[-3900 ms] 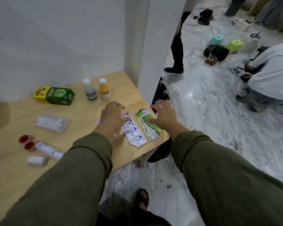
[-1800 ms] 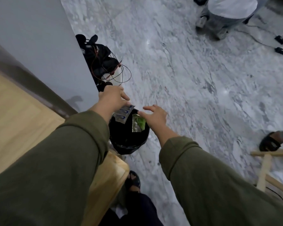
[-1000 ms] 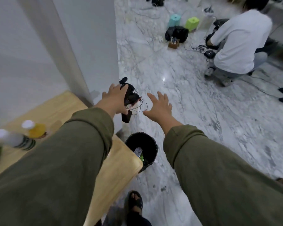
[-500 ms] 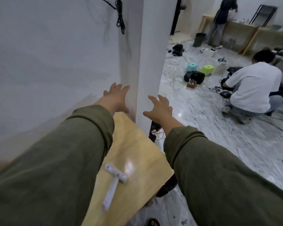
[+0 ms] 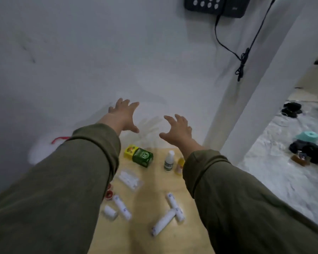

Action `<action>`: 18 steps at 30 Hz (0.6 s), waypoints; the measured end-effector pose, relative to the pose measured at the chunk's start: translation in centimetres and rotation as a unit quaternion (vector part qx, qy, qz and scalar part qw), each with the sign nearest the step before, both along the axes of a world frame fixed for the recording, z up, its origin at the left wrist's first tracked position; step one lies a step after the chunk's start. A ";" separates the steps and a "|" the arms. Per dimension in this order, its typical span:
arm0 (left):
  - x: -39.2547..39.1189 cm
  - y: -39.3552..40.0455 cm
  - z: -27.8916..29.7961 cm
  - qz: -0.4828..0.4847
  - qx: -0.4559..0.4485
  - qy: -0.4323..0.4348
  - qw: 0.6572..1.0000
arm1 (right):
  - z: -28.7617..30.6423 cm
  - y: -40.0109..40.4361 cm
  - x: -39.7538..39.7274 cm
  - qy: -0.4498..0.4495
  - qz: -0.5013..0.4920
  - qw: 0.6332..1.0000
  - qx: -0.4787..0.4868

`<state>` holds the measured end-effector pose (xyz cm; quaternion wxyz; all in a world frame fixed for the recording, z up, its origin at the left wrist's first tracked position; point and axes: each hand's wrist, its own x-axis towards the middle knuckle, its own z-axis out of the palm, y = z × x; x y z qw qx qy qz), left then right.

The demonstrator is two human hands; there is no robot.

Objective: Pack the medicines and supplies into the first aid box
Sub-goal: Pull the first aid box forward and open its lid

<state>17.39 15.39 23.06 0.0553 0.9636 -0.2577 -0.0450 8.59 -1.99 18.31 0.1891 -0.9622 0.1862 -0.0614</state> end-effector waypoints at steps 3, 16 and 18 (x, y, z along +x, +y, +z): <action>0.0 5.3 -0.2 0.068 -0.006 0.000 0.998 | 0.1 3.3 2.0 -0.004 0.065 0.998 -0.012; 1.9 24.6 -7.5 0.251 -0.014 0.061 0.966 | -5.5 18.6 8.7 0.038 0.240 0.969 0.034; 3.3 25.8 -9.1 0.242 -0.019 0.077 0.967 | -6.9 20.5 9.9 0.054 0.244 0.967 0.053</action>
